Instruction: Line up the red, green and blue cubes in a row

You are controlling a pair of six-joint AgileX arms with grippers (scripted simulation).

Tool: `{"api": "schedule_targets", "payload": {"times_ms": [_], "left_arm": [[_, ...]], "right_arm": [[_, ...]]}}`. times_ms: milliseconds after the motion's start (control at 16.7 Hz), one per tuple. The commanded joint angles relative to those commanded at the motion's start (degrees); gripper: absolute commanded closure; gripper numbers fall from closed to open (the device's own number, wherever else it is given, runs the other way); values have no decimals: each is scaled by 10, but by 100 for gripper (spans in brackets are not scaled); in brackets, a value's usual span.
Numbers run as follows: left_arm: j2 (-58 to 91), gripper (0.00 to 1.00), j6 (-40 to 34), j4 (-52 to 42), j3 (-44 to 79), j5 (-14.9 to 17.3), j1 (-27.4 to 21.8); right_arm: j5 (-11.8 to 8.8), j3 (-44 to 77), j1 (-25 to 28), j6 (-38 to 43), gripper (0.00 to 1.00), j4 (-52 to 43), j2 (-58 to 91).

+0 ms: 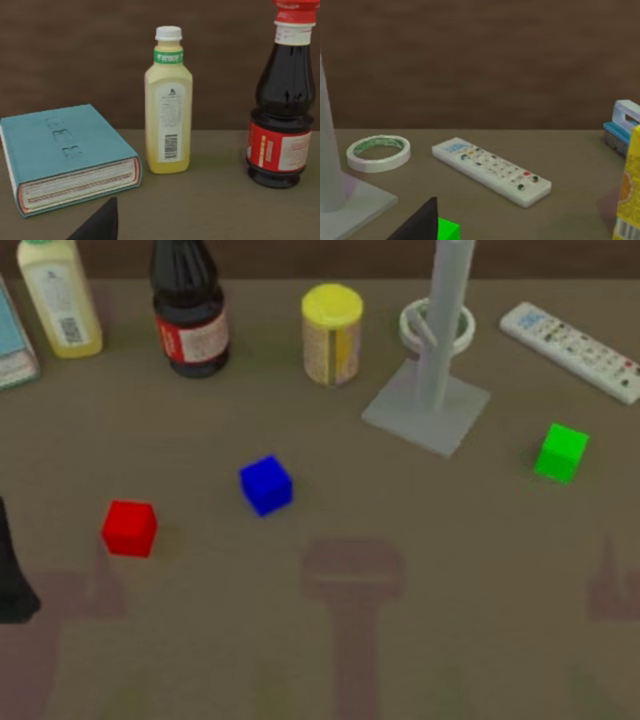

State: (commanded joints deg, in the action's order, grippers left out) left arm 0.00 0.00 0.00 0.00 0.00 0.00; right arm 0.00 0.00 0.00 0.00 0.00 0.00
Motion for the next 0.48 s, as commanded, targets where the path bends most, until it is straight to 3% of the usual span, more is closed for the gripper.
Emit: {"api": "schedule_targets", "payload": {"times_ms": [240, 480], "left_arm": [[18, 0, -2, -12, 17, 1, -3], [126, 0, -10, -82, 114, 1, -19]], "right_arm": [[0, 0, 0, 0, 0, 0, 0], [0, 0, 0, 0, 0, 0, 0]]}}
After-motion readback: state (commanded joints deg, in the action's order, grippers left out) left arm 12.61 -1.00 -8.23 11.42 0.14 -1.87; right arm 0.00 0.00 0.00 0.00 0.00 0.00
